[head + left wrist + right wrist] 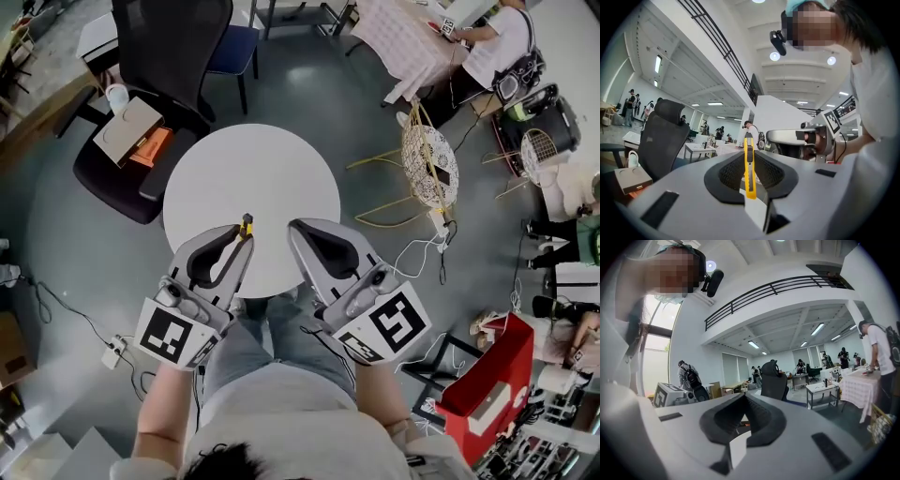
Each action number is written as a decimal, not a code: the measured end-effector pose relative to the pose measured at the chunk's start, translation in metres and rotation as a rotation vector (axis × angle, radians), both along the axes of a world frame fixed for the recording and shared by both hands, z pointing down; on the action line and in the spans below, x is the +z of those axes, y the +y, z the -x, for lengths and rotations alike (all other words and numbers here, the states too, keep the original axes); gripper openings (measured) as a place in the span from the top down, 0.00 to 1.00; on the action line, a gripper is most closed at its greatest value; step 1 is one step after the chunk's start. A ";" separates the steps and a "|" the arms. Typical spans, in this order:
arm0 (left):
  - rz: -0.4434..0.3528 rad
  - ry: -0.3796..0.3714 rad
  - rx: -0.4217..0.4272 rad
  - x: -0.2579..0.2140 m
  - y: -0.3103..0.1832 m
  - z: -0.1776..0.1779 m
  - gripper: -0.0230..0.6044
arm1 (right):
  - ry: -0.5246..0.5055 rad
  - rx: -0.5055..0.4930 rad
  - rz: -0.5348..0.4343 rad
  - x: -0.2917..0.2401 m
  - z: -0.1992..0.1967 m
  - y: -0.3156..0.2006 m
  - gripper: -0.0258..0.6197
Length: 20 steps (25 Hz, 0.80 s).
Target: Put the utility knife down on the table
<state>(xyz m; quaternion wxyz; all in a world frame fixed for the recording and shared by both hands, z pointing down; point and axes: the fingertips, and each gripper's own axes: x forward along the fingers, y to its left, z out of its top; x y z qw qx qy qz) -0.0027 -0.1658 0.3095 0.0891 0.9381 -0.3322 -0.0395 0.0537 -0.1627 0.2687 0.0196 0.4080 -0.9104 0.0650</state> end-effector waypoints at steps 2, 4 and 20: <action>0.025 -0.024 -0.025 0.014 -0.004 -0.007 0.86 | -0.002 -0.025 0.007 0.004 -0.005 -0.004 0.95; 0.056 -0.049 -0.049 0.031 -0.008 -0.015 0.86 | -0.008 -0.051 0.018 0.011 -0.010 -0.008 0.95; 0.303 -0.345 -0.099 0.198 -0.023 -0.060 0.86 | -0.060 -0.122 0.156 0.085 -0.051 -0.033 0.95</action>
